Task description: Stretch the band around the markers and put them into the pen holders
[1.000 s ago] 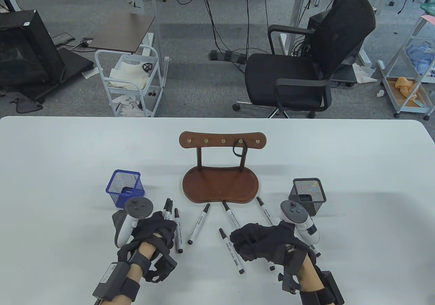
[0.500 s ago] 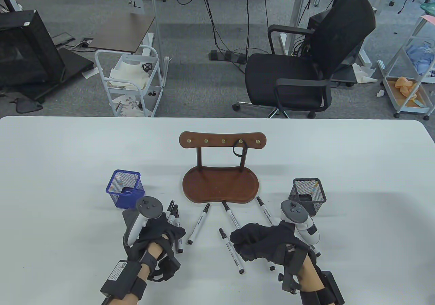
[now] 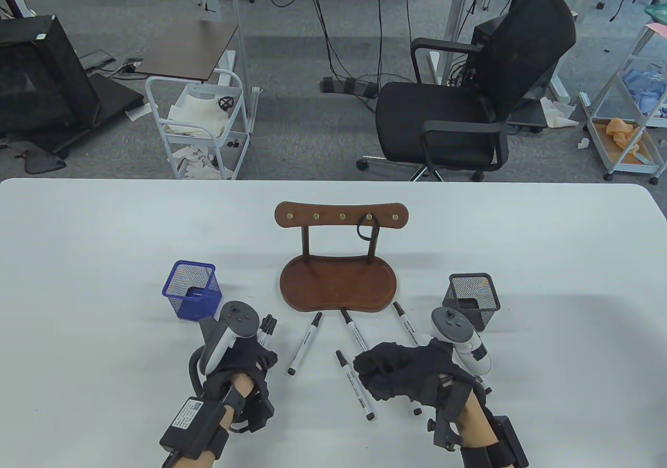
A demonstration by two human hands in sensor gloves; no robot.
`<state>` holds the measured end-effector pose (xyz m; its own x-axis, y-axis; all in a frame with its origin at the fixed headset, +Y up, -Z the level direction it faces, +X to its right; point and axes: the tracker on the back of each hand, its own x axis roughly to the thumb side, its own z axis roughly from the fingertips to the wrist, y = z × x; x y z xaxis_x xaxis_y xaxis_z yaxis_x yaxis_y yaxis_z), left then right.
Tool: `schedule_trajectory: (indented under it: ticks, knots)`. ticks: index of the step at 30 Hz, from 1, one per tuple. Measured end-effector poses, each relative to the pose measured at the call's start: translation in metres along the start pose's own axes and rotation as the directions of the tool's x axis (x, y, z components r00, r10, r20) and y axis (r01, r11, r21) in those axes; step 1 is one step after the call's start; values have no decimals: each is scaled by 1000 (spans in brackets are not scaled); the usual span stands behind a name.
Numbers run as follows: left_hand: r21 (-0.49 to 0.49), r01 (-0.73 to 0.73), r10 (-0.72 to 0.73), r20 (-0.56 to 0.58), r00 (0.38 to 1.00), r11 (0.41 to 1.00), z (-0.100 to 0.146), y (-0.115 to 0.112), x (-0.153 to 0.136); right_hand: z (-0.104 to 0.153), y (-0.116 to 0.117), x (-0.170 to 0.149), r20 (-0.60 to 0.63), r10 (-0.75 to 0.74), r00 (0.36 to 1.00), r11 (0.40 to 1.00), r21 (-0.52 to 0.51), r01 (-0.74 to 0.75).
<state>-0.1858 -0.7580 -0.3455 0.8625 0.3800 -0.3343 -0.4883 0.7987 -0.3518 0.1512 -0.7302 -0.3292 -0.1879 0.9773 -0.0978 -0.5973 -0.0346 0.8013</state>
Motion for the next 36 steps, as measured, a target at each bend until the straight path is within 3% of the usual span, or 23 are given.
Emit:
schedule_trajectory:
  ticks: [14,22,36]
  knots:
    - [21,87,-87,8,996,996,-1,-3,6,0,0,0,-2,-1,1000,1000,0,1]
    - [-90,26,-21,58,998,996,-2,5,0,0,0,0,-7,0,1000,1000,-4,0]
    - [-133,-48,63,119,991,990,9,16,15,1,-1,0,-12,-3,1000,1000,-8,3]
